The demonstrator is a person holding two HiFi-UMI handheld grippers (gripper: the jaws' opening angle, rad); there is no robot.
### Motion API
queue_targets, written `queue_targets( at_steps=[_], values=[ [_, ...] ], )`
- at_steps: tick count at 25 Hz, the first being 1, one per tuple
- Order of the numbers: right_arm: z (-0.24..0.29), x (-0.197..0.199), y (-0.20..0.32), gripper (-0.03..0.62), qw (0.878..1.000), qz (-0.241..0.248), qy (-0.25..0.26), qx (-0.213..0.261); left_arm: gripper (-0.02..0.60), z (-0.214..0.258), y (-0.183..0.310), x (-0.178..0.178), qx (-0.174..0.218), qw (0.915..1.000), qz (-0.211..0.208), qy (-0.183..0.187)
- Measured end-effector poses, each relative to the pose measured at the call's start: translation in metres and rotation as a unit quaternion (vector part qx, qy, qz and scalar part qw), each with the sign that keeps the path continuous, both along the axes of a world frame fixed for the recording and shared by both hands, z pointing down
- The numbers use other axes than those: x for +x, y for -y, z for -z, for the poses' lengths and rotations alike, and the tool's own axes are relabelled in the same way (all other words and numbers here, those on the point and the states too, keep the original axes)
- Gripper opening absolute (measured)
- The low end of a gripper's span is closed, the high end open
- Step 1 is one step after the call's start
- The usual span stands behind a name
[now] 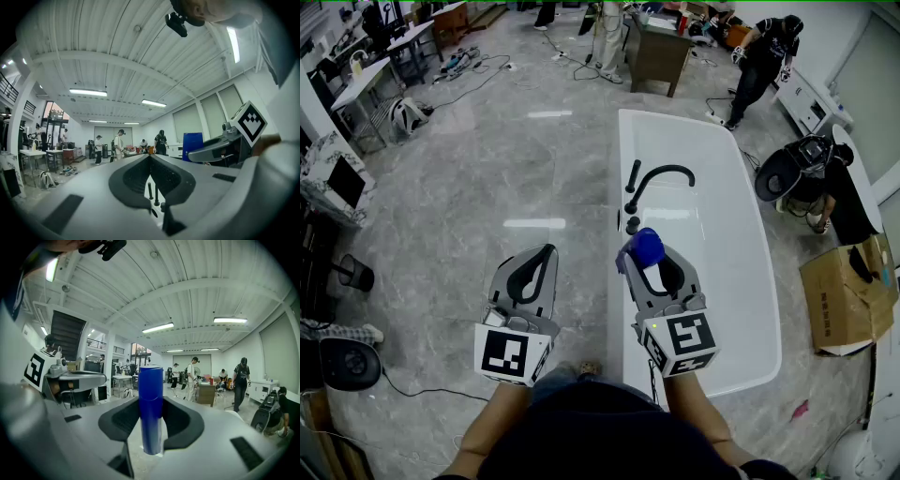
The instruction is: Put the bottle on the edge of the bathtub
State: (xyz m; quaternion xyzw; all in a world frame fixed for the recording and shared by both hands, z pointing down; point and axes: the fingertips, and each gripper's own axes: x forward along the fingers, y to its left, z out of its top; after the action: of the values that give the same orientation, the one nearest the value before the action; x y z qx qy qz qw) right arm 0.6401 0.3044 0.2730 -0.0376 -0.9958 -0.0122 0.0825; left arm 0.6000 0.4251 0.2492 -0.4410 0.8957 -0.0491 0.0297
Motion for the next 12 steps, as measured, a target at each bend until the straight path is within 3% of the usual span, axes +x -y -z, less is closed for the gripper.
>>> queue_targets(
  at_steps=[7, 12],
  values=[
    [-0.012, -0.023, 0.016, 0.164, 1.0, 0.003, 0.001, -0.013, 0.021, -0.011, 0.019, -0.022, 0.003, 0.9999, -0.008, -0.011],
    [-0.026, -0.064, 0.039, 0.164, 1.0, -0.003, -0.003, -0.014, 0.021, -0.026, 0.035, -0.067, 0.008, 0.9997, -0.008, -0.02]
  ],
)
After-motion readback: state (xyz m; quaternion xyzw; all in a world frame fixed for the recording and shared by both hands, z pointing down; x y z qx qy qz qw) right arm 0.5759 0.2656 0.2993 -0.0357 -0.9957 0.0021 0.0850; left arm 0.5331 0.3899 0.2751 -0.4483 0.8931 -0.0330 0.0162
